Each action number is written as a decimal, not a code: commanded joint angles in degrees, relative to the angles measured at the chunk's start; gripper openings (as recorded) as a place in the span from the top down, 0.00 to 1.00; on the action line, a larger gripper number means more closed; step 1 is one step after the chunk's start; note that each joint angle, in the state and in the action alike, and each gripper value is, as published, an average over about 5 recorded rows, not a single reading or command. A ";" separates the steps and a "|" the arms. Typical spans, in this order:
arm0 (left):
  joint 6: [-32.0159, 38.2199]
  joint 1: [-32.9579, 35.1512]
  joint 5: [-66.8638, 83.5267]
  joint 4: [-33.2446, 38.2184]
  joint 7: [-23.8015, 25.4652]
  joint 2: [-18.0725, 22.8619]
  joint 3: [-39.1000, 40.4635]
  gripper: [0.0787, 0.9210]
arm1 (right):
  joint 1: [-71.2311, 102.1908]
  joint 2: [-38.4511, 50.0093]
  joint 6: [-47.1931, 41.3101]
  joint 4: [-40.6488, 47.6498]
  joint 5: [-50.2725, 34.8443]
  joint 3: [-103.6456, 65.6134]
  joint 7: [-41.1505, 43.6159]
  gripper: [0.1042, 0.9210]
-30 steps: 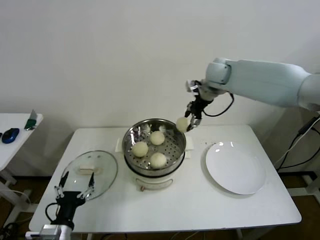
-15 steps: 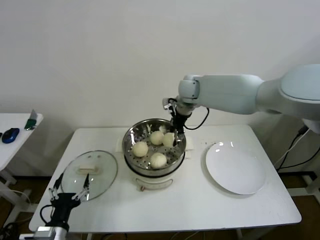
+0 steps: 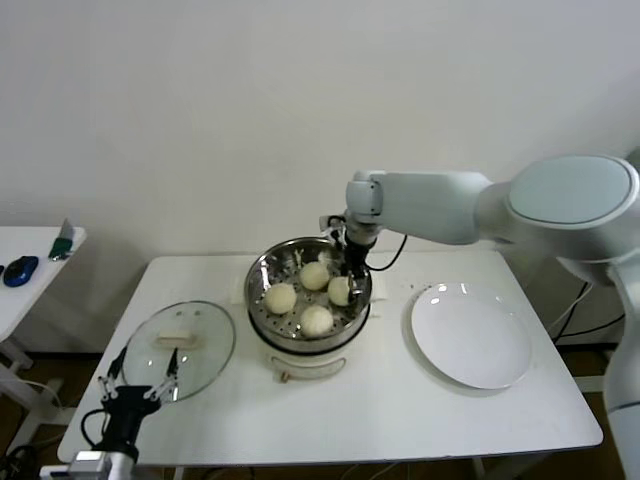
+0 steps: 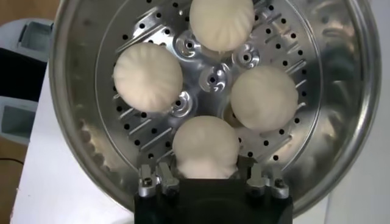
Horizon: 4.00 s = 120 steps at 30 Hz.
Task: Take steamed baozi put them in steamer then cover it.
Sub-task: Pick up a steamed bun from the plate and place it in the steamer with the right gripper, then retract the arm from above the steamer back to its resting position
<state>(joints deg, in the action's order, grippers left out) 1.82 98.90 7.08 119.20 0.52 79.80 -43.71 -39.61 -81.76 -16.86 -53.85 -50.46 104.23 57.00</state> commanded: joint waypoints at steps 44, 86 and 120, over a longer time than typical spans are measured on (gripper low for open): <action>-0.06 0.59 -16.46 0.69 -1.06 0.85 -0.80 0.12 | 46.39 52.12 22.38 -35.68 5.91 -67.85 -50.87 0.12; -3.56 -22.11 -92.38 -28.90 -5.50 -4.23 7.00 0.12 | 118.46 22.52 25.19 -39.14 21.42 -140.35 -47.07 0.12; -3.10 -33.26 -89.46 -42.87 -11.12 -4.16 6.89 0.12 | 119.10 20.80 26.12 -37.50 24.92 -142.47 -44.36 0.12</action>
<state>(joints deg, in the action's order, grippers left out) -1.35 67.58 -83.22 79.04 -9.30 75.56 -36.90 79.08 -60.66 9.12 -91.41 -26.25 -37.85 12.35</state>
